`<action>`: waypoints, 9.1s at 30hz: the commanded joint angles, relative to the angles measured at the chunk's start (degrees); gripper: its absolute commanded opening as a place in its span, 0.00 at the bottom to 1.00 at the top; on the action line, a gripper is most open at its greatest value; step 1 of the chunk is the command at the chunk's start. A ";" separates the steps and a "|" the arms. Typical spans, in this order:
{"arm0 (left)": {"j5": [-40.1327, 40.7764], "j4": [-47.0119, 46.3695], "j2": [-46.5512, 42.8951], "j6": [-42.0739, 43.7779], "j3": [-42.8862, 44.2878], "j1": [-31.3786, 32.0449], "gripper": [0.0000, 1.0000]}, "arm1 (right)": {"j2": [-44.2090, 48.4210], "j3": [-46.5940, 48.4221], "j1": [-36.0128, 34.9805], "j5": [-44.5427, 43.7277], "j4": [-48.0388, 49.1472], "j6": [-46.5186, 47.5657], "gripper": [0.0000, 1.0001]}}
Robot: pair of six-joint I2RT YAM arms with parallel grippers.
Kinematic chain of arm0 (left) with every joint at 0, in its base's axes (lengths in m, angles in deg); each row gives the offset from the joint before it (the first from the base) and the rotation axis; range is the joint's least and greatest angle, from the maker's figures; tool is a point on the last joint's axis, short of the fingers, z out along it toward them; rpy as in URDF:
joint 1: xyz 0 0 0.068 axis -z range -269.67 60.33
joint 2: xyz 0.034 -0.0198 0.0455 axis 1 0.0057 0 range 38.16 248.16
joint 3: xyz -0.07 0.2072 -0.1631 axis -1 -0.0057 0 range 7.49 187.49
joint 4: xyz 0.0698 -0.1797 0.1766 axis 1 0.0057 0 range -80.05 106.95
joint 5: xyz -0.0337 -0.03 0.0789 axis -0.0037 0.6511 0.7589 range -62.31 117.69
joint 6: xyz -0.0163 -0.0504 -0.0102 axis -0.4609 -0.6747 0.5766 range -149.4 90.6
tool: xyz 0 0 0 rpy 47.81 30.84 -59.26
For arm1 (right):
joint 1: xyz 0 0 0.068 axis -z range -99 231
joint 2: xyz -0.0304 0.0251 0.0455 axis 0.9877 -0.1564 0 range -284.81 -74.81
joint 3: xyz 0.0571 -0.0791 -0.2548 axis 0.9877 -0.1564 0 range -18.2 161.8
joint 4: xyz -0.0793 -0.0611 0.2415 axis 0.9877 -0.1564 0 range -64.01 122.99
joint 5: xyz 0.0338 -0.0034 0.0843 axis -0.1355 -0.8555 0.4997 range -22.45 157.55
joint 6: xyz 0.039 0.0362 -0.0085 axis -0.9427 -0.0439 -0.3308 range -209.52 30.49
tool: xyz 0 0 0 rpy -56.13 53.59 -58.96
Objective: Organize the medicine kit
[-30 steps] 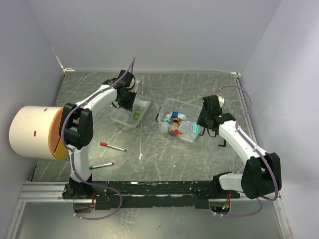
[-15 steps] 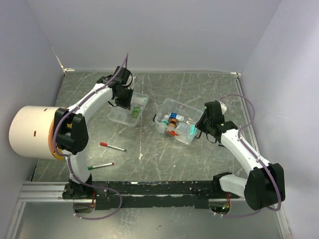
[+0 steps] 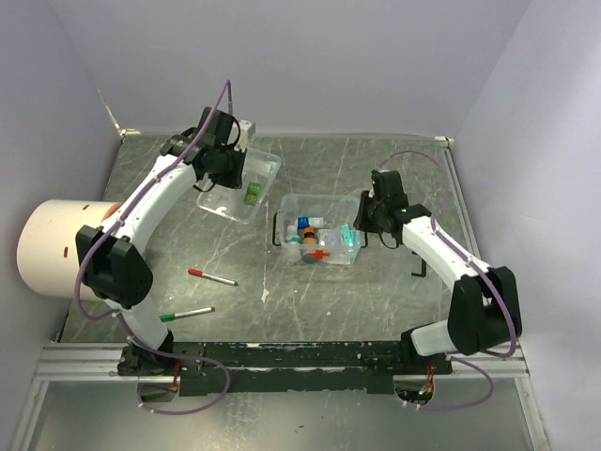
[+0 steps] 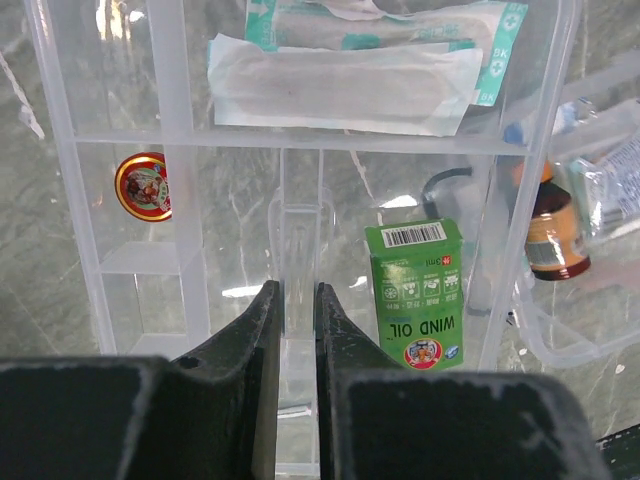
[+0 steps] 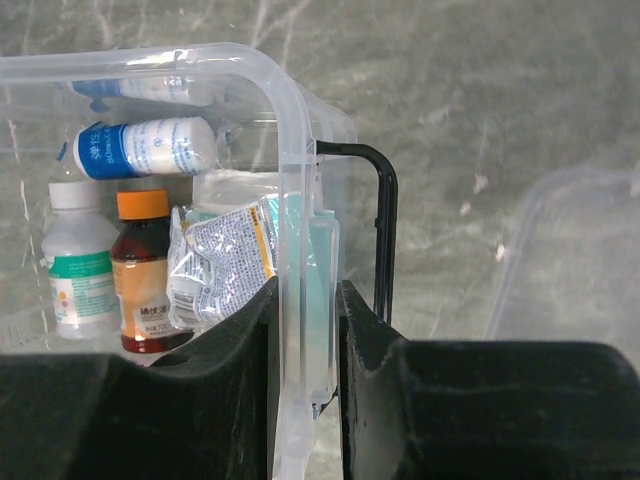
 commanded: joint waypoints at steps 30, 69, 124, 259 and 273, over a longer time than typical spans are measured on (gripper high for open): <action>-0.21 3.08 -0.92 16.22 5.26 16.83 0.16 | 12.99 6.36 0.03 -10.14 -5.23 -3.72 0.61; -9.47 6.92 18.69 29.95 19.36 23.14 0.19 | 27.37 -2.40 0.03 -14.90 -9.97 -11.13 0.61; 8.87 -17.21 -14.84 -14.17 -14.24 19.52 0.78 | 15.52 -1.01 -0.06 -0.77 -0.39 -5.79 0.61; 26.99 -31.80 -2.74 -17.94 -27.30 36.29 0.51 | -0.21 -19.80 22.16 0.62 4.08 -7.04 0.53; 25.62 -35.07 1.01 -16.40 -23.08 28.94 0.54 | -3.35 -18.27 19.34 -0.62 3.14 -6.50 0.60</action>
